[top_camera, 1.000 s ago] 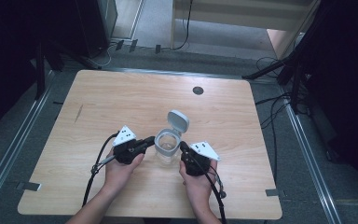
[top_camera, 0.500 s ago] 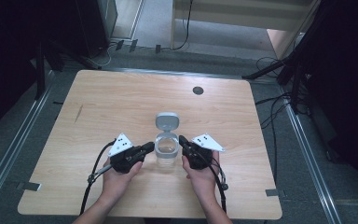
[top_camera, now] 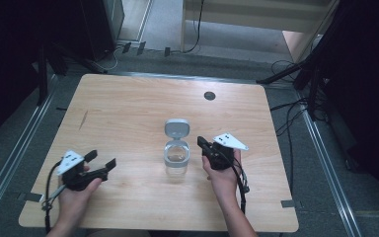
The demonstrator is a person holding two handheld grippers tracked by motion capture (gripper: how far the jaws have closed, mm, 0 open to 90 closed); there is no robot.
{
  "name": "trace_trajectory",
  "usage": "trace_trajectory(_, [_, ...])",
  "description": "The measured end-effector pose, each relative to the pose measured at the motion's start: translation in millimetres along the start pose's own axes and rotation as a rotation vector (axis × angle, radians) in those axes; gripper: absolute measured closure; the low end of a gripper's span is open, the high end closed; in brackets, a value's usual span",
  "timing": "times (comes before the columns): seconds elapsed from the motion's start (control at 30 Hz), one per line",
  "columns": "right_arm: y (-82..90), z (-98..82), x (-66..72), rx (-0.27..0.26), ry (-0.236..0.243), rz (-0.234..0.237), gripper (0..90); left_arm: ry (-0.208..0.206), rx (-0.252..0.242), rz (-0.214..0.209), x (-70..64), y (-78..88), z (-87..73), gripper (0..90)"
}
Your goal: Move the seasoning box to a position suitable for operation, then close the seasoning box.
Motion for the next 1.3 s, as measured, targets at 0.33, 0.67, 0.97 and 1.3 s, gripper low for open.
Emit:
trace_trajectory(0.33, [-13.2, 24.0, -9.3, 0.015, 0.014, 0.001, 90.0, 0.032, -0.006, 0.022, 25.6, 15.2, -10.9, 13.1])
trace_trajectory(0.67, [-25.4, 53.8, -7.0, 0.008, 0.034, 0.073, 90.0, 0.031, 0.012, 0.036, 25.5, 9.6, -10.3, 13.4])
trace_trajectory(0.97, [-30.1, 68.1, 0.8, -0.012, 0.036, 0.132, 90.0, 0.028, 0.006, 0.025, 24.4, 10.4, -10.7, 13.7])
trace_trajectory(1.3, [-1.2, 59.2, 8.1, -0.024, 0.054, 0.230, 90.0, 0.026, 0.013, 0.022, 24.6, 10.0, -10.7, 13.9])
Point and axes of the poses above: each handheld gripper's, and its own axes: y roughly backward along the jaws, z roughly out of its top, x roughly to its left, the point moved 2 cm from there along -y, roughly forward along the jaws, and after that the axes turned 1 degree about -z, right-handed, at the moved point
